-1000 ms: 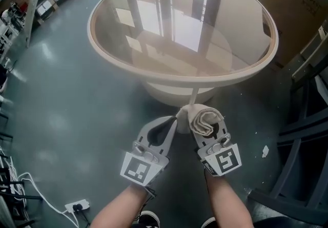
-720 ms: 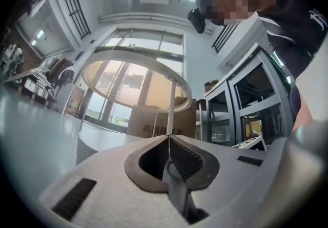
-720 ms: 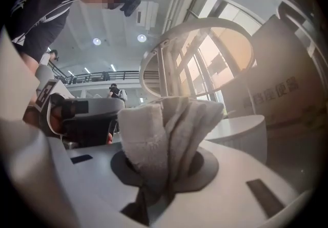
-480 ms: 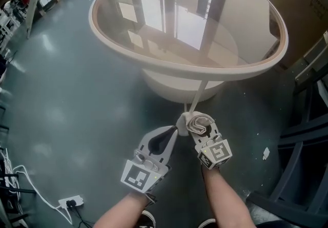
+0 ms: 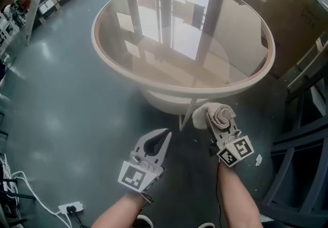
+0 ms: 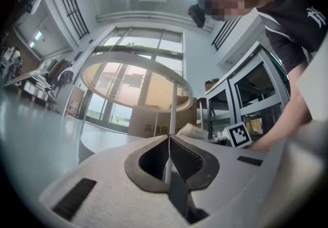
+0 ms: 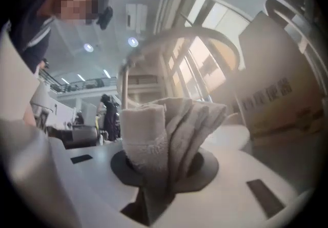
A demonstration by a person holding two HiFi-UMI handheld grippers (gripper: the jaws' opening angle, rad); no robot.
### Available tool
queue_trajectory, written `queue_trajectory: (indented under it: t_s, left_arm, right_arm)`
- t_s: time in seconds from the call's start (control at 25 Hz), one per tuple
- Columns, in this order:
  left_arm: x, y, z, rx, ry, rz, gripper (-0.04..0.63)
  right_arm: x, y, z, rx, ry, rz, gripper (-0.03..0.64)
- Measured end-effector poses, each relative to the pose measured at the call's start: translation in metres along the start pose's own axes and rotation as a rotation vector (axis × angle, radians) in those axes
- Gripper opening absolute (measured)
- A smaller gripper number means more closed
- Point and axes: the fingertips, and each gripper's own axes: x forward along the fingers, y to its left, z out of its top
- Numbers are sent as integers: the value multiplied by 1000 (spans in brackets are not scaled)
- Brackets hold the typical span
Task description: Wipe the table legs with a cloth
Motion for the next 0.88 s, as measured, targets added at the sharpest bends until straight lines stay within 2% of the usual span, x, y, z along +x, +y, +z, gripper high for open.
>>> queue_trajectory:
  t_s: [0.08, 0.16, 0.28, 0.4, 0.52, 0.64, 0.88]
  left_arm:
    - [6, -1, 5, -3, 2, 0, 8]
    - [9, -3, 5, -10, 36, 6, 8]
    - [14, -10, 15, -2, 10, -23, 8]
    - [16, -9, 15, -3, 7, -20, 8]
    - [14, -6, 8, -34, 16, -10, 8]
    - [12, -2, 3, -17, -6, -8, 8]
    - [15, -8, -11, -23, 31, -26, 8]
  right_arm:
    - [19, 22, 63, -59, -116, 148, 86]
    - [31, 43, 99, -109, -169, 250, 86]
    - [37, 71, 117, -159, -188, 366, 86]
    - [33, 85, 109, -178, -171, 452, 81]
    - [25, 88, 91, -183, -138, 488, 81]
    - [24, 84, 64, -158, -92, 493, 81]
    - [22, 67, -9, -155, 38, 385, 81]
